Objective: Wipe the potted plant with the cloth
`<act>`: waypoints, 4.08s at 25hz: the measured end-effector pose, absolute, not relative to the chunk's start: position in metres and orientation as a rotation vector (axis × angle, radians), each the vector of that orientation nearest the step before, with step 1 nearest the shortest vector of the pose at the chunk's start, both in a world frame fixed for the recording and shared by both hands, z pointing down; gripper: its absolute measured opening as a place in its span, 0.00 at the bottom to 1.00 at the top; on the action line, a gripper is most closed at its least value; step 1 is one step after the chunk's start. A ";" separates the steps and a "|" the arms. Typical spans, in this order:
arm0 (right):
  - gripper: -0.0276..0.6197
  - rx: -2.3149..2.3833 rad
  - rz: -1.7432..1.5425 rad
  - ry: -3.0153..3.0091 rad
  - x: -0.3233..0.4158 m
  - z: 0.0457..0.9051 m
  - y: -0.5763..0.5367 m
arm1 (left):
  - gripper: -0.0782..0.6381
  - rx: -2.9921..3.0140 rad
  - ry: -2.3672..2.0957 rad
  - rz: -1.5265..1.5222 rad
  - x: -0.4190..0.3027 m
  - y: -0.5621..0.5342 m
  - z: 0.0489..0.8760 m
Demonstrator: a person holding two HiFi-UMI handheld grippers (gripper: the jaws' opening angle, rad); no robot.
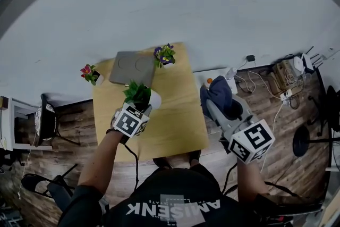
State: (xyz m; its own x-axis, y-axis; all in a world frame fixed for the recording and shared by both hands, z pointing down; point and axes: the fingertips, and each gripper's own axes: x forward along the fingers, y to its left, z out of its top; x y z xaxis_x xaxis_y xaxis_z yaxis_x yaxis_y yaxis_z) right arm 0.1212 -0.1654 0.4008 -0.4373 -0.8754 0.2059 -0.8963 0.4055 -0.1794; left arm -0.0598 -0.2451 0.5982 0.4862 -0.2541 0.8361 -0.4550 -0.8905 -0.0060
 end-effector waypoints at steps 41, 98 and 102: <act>0.23 0.991 0.099 -2.912 -0.035 0.323 -0.200 | 0.12 2.730 -0.597 0.423 -0.043 -0.198 0.358; 0.23 1.207 0.464 -2.760 0.019 0.399 -0.163 | 0.12 3.092 -0.446 0.748 -0.054 -0.116 0.358; 0.23 1.230 0.542 -2.709 0.028 0.418 -0.167 | 0.12 3.111 -0.447 0.814 -0.056 -0.117 0.365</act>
